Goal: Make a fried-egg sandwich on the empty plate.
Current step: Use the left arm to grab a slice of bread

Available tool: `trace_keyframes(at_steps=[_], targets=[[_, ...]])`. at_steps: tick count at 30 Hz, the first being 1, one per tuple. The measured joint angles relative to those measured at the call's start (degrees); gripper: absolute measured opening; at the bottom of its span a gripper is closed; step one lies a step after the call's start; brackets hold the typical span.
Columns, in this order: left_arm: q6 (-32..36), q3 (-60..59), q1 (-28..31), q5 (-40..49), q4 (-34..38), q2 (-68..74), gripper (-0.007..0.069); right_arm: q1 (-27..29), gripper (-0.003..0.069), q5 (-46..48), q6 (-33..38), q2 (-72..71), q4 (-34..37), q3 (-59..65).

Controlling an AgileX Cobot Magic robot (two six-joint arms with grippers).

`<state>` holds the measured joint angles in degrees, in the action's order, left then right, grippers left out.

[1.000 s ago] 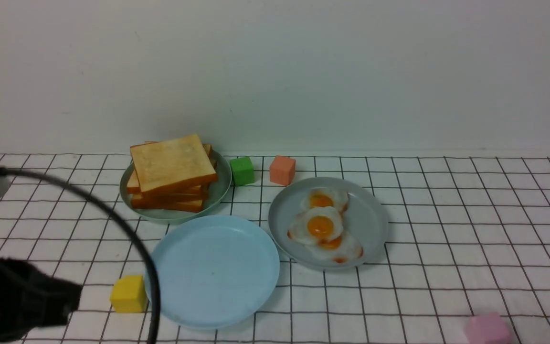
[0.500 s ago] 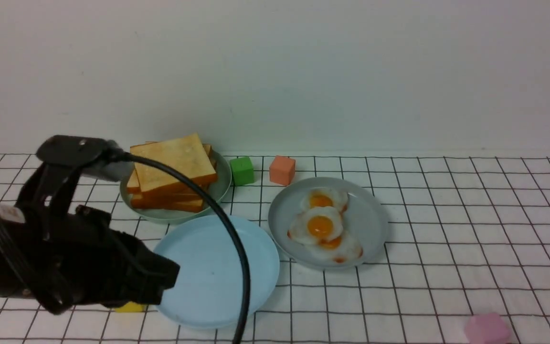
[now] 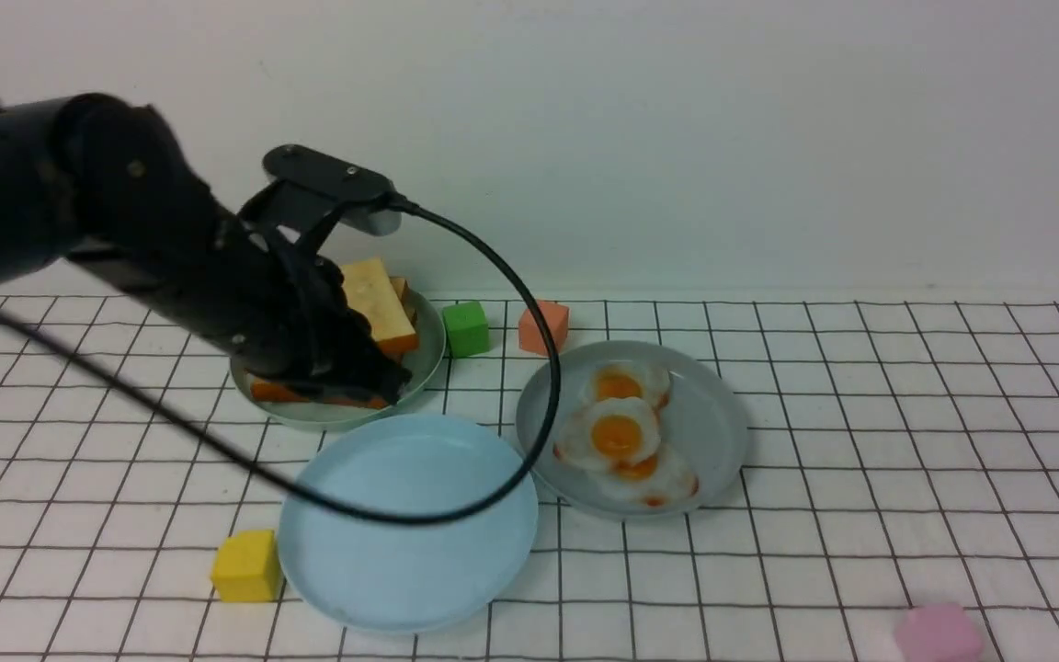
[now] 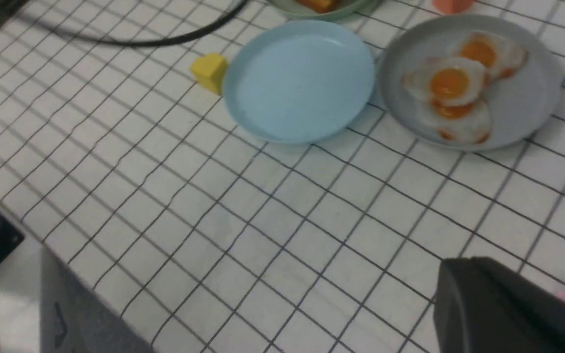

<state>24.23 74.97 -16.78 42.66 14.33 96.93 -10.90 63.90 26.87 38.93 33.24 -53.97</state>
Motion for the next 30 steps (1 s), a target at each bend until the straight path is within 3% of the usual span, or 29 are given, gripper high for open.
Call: trace_keyframes(at_steps=[6,11,14,19,20,23,30], targets=[[5.4,16.5,3.9,5.2,-2.3,14.6,-0.0013,-2.0,0.0,0.1,1.6,0.0,0.6,0.0],[10.6,22.2,4.0,4.6,-4.3,18.7,0.0011,-2.0,0.0003,-0.4,1.6,0.0,0.5,0.0],[14.6,22.9,4.0,2.1,-4.9,19.7,0.0106,-2.1,0.0005,-0.9,1.8,0.0,0.5,0.0],[16.9,23.2,4.0,-0.6,-7.8,21.5,0.0342,-2.1,0.0006,-1.9,2.4,0.0,0.0,0.0],[16.9,23.2,4.0,-0.6,-7.8,21.5,0.0342,-2.1,0.0007,-2.0,2.4,0.0,0.0,0.0],[17.1,23.2,4.0,-3.7,-9.0,23.0,0.0451,-2.1,0.0008,-2.1,2.7,0.0,-0.2,0.0],[17.1,23.4,4.0,-6.5,-10.2,25.1,0.0467,-2.1,0.0011,-2.2,2.8,0.0,-0.2,0.0]])
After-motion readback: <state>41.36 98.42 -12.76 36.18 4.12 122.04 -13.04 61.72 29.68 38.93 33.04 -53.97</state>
